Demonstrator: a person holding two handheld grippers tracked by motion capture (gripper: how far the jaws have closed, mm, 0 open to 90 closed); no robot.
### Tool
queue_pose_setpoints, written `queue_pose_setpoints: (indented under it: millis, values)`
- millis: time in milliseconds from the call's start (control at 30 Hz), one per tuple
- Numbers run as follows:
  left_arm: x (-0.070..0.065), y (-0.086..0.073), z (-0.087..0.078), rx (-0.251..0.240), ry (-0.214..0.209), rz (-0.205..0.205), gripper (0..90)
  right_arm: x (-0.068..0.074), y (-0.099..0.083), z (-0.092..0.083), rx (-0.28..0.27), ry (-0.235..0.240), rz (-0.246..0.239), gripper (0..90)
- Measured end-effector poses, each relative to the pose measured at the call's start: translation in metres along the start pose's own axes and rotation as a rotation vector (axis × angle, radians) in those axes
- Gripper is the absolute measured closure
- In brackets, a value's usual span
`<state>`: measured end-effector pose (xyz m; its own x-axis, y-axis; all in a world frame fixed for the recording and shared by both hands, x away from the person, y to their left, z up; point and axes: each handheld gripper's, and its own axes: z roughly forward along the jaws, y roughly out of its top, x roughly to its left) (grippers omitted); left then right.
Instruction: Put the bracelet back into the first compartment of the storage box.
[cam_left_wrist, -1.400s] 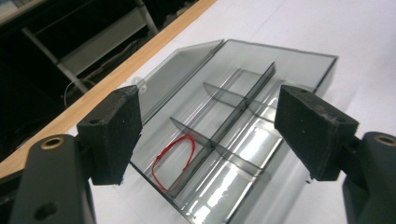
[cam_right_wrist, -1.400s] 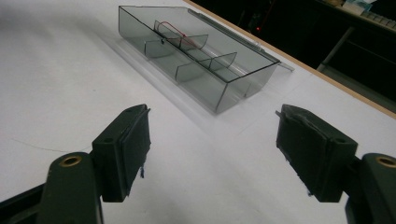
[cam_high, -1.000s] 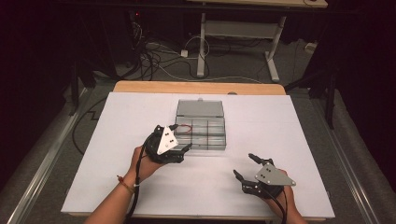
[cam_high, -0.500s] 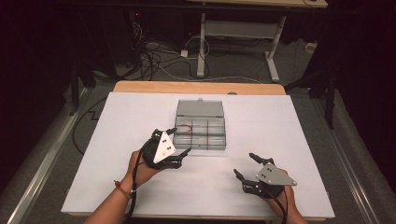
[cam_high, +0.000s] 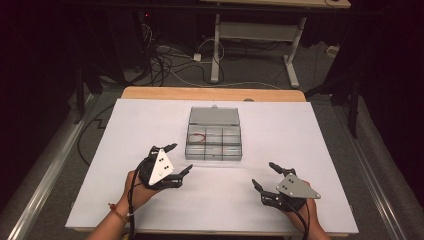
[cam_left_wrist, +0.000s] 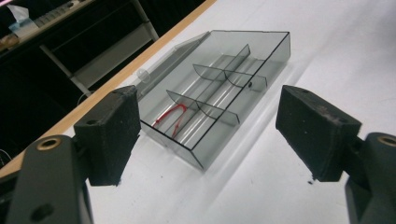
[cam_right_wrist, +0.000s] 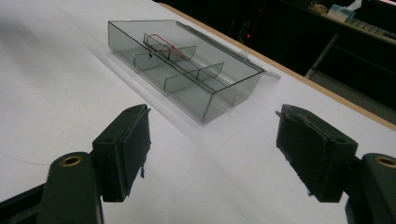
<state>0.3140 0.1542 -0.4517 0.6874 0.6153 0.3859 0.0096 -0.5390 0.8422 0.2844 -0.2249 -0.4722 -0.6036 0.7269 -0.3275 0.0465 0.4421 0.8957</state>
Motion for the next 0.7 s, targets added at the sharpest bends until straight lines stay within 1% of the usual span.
queue_pose_setpoints:
  millis: [33,67,133,233,300,367,467,567,633,667,700]
  values:
    - [-0.001,-0.001,-0.001,0.01,0.008,0.014,21.3,0.0,0.0,0.0,-0.001,-0.002,0.001,26.1]
    - [-0.001,-0.002,-0.002,0.012,0.004,0.018,21.3,0.0,0.0,0.0,-0.001,-0.002,0.002,26.1]
    - [-0.001,-0.006,-0.006,0.011,-0.002,0.008,21.4,-0.001,0.0,0.001,0.002,-0.004,0.001,26.0]
    - [-0.001,-0.016,-0.01,0.031,-0.004,0.015,21.3,-0.002,-0.001,0.001,0.008,-0.008,0.0,26.0]
    - [0.0,-0.022,-0.014,0.046,0.01,0.009,21.3,-0.003,-0.001,0.001,0.007,-0.013,-0.002,26.0]
    - [0.001,-0.029,-0.019,0.047,0.011,-0.01,21.4,-0.003,-0.001,0.001,0.006,-0.016,-0.003,26.0]
    - [0.002,-0.038,-0.025,0.063,0.029,-0.021,21.4,-0.003,0.0,0.0,0.005,-0.015,-0.002,26.0]
    - [0.0,-0.048,-0.03,0.08,0.065,-0.018,21.6,-0.003,0.001,-0.001,0.001,-0.014,-0.008,26.2]
    - [0.0,-0.055,-0.033,0.091,0.07,-0.028,21.7,-0.003,0.001,-0.001,-0.002,-0.009,-0.009,26.2]
    - [0.001,-0.057,-0.034,0.104,0.072,-0.034,21.7,-0.003,0.001,0.0,-0.002,-0.008,-0.011,26.2]
    - [0.001,-0.06,-0.035,0.108,0.071,-0.046,21.7,-0.003,0.001,0.0,0.0,-0.006,-0.011,26.2]
